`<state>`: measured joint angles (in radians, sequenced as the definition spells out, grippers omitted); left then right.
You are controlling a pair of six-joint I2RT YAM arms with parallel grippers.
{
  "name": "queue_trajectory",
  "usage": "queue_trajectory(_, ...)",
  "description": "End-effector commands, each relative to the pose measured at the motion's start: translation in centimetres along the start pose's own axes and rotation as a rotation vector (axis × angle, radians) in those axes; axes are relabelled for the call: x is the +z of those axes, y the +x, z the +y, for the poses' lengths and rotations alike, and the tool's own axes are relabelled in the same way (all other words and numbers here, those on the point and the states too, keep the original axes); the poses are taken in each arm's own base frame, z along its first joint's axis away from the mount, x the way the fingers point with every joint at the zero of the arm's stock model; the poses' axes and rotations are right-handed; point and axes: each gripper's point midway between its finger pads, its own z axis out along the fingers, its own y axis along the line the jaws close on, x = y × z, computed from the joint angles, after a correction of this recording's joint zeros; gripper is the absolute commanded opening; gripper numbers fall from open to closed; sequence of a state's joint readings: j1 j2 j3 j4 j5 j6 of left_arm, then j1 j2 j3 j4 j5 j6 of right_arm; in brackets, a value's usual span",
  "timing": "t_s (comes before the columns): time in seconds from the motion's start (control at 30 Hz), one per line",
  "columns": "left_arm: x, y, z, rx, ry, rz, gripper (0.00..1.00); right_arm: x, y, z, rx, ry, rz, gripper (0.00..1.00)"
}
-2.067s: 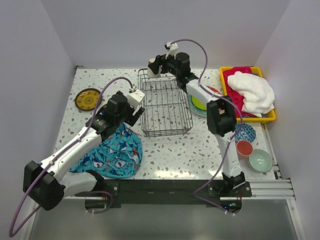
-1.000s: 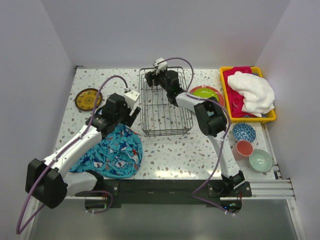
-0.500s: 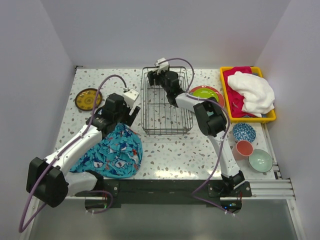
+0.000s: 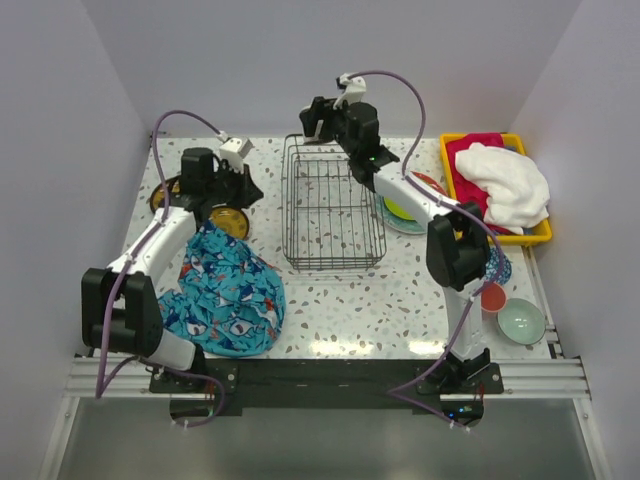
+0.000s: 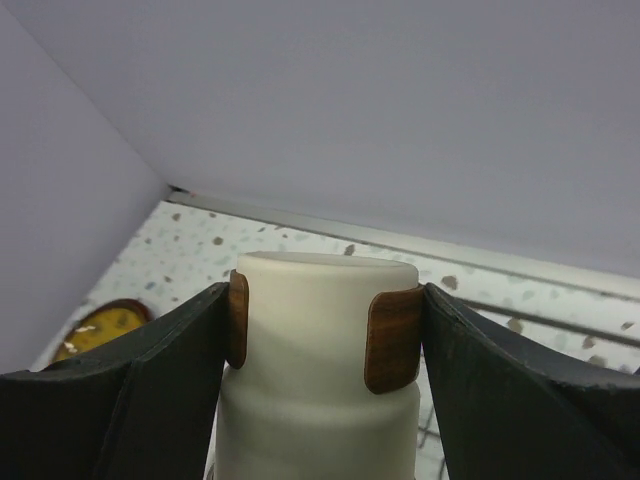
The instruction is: Load the mixed dishes into the dish rack
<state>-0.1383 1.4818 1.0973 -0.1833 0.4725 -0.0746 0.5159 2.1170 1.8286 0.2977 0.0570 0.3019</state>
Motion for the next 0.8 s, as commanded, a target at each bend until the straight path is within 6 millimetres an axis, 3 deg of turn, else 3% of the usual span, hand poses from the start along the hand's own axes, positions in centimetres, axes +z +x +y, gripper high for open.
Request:
queue_trajectory(0.0,-1.1,-3.7,-8.9,-0.025,0.541,-0.19,0.0,-1.9,0.2,1.2,0.332,0.06,0.13,0.0)
queue_trajectory(0.03,-1.7,-4.0,-9.8,-0.11,0.596,-0.201,0.0,-2.2,0.0,1.6,0.376,0.069,0.131,0.0)
queue_trajectory(0.07,-1.7,-2.5,-10.2,-0.161,0.628,-0.199,0.0,-2.6,0.7,1.9,0.382,0.084,0.156,0.0)
queue_trajectory(0.1,-2.6,-4.4,-10.8,-0.101,0.667,-0.318,0.0,-2.8,0.8,2.1,0.385,0.089,0.162,0.0)
queue_trajectory(0.17,-2.3,-4.2,-11.0,-0.189,0.672,-0.305,0.0,-3.5,1.2,2.5,0.397,0.121,0.18,0.0)
queue_trajectory(0.3,-1.7,-5.8,-10.7,-0.239,0.661,-0.406,0.0,-4.3,2.1,2.7,0.422,0.183,0.206,0.0)
queue_trajectory(0.43,-0.4,-7.2,-10.2,-0.273,0.652,-0.456,0.0,-4.9,2.9,4.2,0.424,0.176,0.23,0.0)
queue_trajectory(0.6,2.2,-8.0,-8.8,-0.288,0.604,-0.455,0.0,-5.0,3.1,5.1,0.449,0.168,0.239,0.0)
queue_trajectory(0.77,4.9,-7.9,-5.0,-0.385,0.444,-0.467,0.0,-5.6,2.7,5.3,0.465,0.172,0.241,0.0)
